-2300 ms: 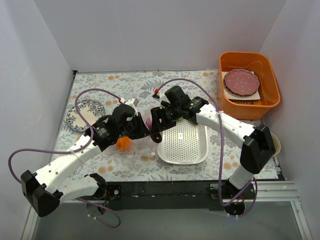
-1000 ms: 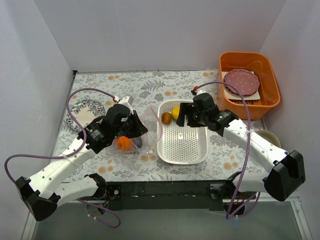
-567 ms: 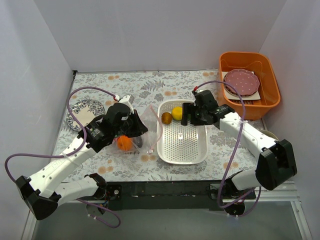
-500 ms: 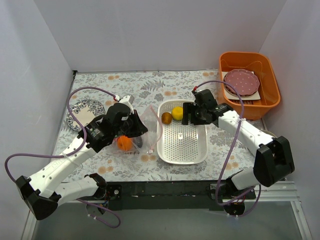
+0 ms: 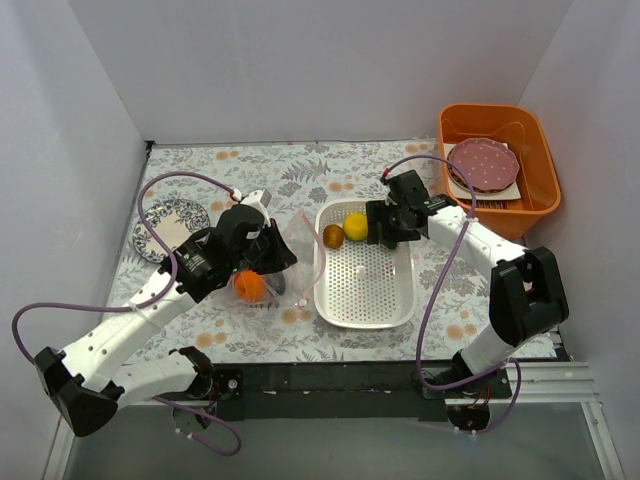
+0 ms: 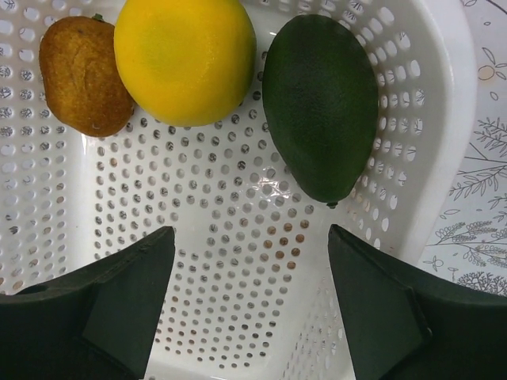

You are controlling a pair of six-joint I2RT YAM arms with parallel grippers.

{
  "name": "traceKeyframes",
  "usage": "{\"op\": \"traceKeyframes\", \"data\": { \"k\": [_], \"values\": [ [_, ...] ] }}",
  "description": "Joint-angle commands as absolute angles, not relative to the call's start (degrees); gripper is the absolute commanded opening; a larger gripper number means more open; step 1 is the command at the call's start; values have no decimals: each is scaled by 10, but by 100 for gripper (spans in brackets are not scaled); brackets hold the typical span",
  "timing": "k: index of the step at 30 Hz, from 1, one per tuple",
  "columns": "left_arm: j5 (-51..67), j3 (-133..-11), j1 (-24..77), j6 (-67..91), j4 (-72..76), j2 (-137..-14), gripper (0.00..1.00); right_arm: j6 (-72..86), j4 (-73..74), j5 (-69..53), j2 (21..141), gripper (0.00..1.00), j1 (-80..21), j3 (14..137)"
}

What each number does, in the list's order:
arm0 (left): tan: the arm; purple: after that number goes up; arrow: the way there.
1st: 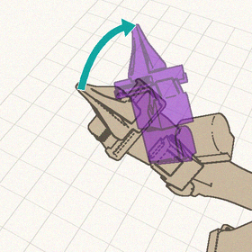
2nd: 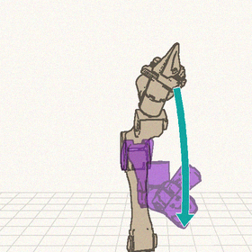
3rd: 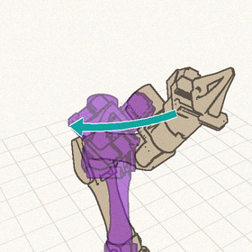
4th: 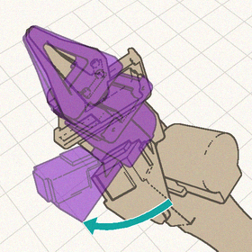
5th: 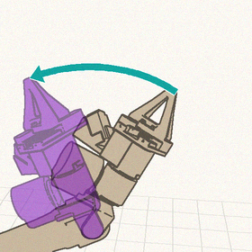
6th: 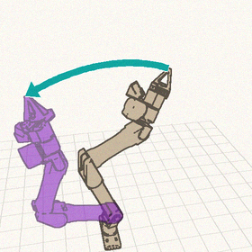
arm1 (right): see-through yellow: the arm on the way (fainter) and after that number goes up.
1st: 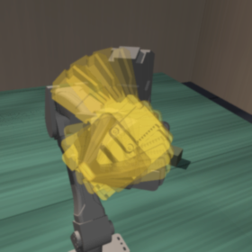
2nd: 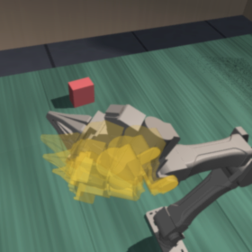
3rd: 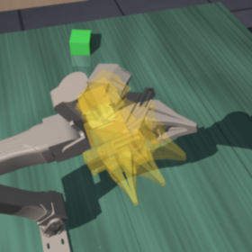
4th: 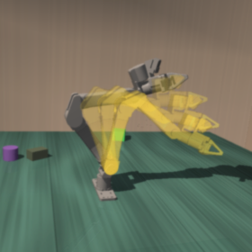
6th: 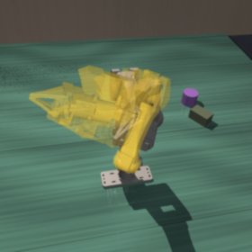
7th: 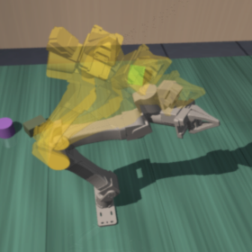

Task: Place the food in the zip-top bag and seal the zipper
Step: Pick up the fake fruit from the bin.

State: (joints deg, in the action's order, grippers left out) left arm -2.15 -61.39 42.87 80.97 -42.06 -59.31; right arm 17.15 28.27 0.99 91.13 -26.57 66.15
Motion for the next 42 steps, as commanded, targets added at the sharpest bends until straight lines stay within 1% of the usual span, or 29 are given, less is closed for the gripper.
{"op": "traceKeyframes", "data": {
  "k": [1,7,10,12,13,14,15,18,24,31,37,39,42],
  "values": [
    [-37,-634,429,814,-423,-590,0,132,249,4,905,86,-261,684],
    [-31,-610,429,833,-406,-562,0,104,222,33,908,87,-260,702],
    [-26,-614,430,830,-415,-570,0,84,218,36,936,86,-259,719],
    [-19,-616,429,826,-415,-574,0,81,233,50,965,82,-255,737],
    [-17,-616,430,824,-414,-574,0,72,229,29,973,80,-251,740],
    [-16,-618,429,824,-413,-576,0,69,220,18,987,75,-246,742],
    [-17,-620,429,824,-414,-577,0,61,222,5,996,72,-245,753],
    [-21,-624,430,824,-415,-576,0,38,264,28,1029,67,-244,784],
    [-24,-606,429,825,-417,-555,0,7,260,38,1034,68,-244,768],
    [-14,-595,430,824,-415,-555,0,11,270,10,1041,67,-244,747],
    [-15,-602,429,824,-412,-551,0,21,261,4,1030,69,-244,715],
    [-16,-601,429,824,-416,-551,0,22,260,-19,1026,74,-244,708],
    [-17,-600,429,823,-418,-553,0,25,253,-28,1020,75,-244,699]
  ]
}}
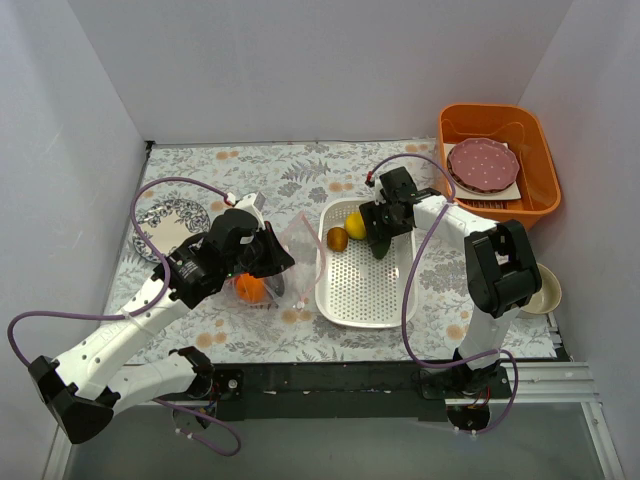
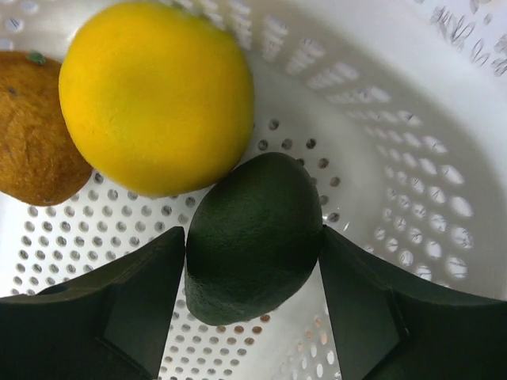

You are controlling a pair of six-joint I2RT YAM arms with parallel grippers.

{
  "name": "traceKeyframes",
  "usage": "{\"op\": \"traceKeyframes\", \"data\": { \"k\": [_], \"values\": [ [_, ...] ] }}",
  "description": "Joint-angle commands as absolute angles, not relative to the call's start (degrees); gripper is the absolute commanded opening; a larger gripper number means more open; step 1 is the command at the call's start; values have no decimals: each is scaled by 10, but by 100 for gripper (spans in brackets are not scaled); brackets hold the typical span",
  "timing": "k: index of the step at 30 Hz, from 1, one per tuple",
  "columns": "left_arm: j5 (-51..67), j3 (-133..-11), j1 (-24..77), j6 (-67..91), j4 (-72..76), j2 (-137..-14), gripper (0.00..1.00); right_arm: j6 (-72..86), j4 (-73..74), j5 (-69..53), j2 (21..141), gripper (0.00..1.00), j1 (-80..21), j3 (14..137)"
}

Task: Place the food in the zip-top bag and seal the zipper
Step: Pick up the fake fruit from the bin.

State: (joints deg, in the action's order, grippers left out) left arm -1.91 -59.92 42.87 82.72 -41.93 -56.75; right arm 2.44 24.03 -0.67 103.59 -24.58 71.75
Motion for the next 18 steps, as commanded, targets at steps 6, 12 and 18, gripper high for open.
{"op": "traceKeyframes", "data": {
  "k": [6,12,18],
  "values": [
    [-16,-599,429,822,-416,-555,0,29,251,-40,1017,64,-244,693],
    [-20,-602,429,825,-419,-550,0,49,246,-77,977,40,-244,674],
    [-22,-596,429,826,-410,-541,0,72,252,-102,915,37,-245,656]
  ]
}}
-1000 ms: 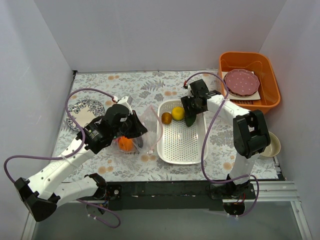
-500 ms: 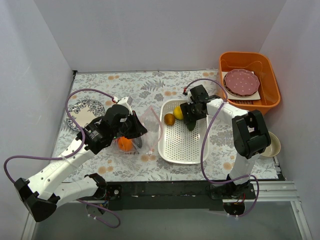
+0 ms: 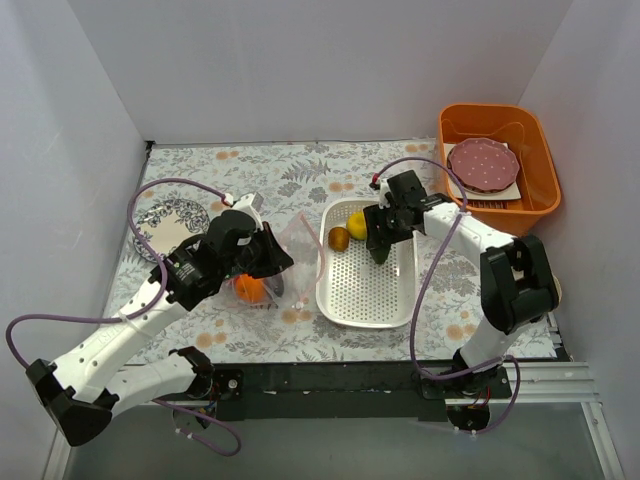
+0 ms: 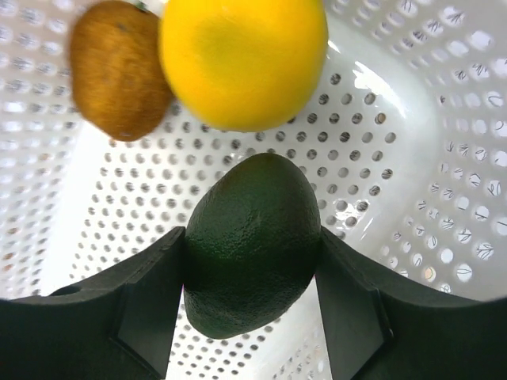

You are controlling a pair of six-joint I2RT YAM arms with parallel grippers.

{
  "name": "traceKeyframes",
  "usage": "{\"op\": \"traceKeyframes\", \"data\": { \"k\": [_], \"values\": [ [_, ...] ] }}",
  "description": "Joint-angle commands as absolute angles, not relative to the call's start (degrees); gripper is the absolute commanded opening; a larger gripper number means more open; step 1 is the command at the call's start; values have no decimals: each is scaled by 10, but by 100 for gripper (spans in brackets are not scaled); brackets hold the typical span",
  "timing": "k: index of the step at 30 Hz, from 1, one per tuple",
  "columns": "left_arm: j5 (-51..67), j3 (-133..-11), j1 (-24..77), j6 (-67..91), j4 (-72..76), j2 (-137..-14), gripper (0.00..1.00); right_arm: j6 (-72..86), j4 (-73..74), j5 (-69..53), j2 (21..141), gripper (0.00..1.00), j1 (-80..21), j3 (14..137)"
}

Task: Place the food in the zip-top bag and seal the zipper
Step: Pick up the fake fruit from the bin, then place the fake fruit in the zipper food storage bag.

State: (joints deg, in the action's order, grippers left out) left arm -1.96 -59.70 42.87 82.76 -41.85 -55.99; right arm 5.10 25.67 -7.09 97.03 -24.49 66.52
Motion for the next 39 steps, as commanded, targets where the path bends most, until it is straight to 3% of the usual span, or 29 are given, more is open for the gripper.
{"op": "traceKeyframes", "data": {
  "k": [1,15,39],
  "values": [
    [-20,-602,429,824,-410,-546,0,80,251,-104,895,37,-245,651],
    [-31,-626,429,814,-431,-573,0,192,175,-154,756,32,-251,523],
    [-33,-630,429,809,-424,-603,0,255,160,-207,672,32,-277,520]
  ]
}}
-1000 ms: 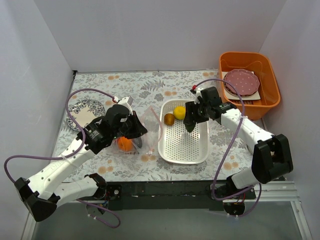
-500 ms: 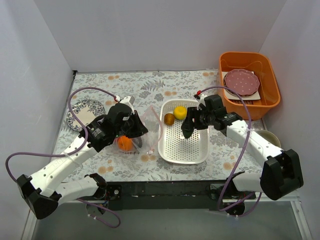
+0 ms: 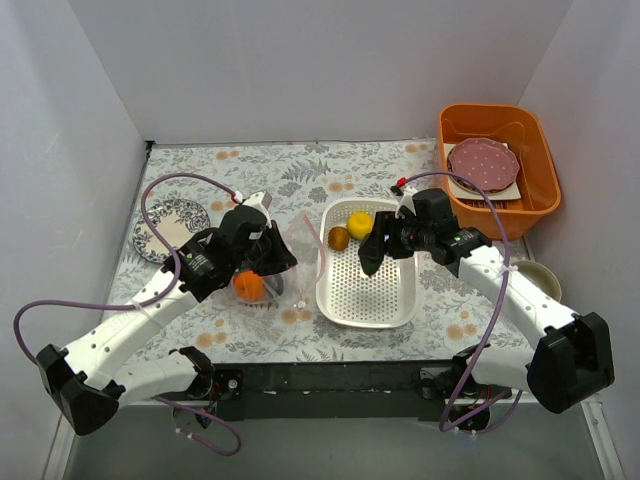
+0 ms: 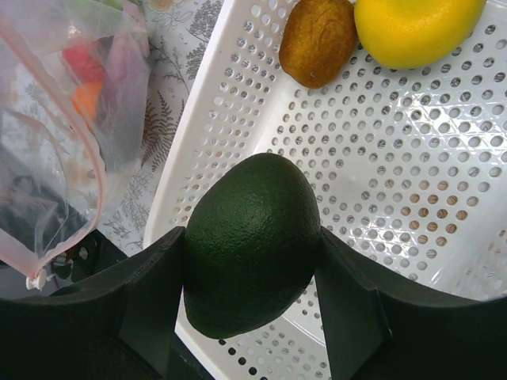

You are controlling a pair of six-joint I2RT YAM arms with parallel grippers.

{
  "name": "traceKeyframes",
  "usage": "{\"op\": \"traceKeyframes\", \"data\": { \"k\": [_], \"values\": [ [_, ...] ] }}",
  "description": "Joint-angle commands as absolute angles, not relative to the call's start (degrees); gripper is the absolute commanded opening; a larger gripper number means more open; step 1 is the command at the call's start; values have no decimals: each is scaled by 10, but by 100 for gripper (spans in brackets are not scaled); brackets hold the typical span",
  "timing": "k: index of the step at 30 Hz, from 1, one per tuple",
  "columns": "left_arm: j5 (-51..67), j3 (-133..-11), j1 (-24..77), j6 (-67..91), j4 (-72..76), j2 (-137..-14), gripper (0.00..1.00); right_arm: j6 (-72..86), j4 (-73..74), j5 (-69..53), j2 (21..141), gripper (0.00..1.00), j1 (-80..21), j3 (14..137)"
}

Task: Place the food in the zip-top bag and seal the zipper
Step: Place the fake fruit in the zipper food storage bag.

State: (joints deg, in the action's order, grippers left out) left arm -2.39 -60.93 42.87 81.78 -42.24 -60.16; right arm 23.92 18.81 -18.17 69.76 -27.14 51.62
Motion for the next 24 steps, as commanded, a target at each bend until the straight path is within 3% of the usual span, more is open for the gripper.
{"op": "traceKeyframes", "data": {
  "k": [1,11,24],
  "values": [
    [-32,-630,429,810,-425,-603,0,259,154,-210,668,32,-278,519],
    [-33,-604,429,831,-420,-587,0,289,76,-246,638,32,-325,522],
    [-22,-599,429,838,-413,-587,0,281,-12,-214,730,32,-477,576]
  ]
}}
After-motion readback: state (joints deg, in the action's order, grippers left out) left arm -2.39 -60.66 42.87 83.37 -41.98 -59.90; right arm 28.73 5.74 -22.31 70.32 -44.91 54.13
